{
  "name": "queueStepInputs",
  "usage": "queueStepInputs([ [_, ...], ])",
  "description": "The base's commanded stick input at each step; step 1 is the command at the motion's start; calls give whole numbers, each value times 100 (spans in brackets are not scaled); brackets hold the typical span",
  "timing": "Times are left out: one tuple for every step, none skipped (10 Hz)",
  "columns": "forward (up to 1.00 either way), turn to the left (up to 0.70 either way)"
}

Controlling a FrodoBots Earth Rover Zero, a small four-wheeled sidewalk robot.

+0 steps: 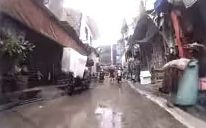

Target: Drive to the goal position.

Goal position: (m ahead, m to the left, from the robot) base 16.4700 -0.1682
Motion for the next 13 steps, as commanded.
queueStepInputs([
  [99, 0],
  [99, 0],
  [99, -38],
  [99, -39],
  [99, 0],
  [99, 0],
  [99, 0],
  [99, 0],
  [99, 0],
  [99, 0],
  [99, 0],
  [99, 0],
  [99, 0],
])
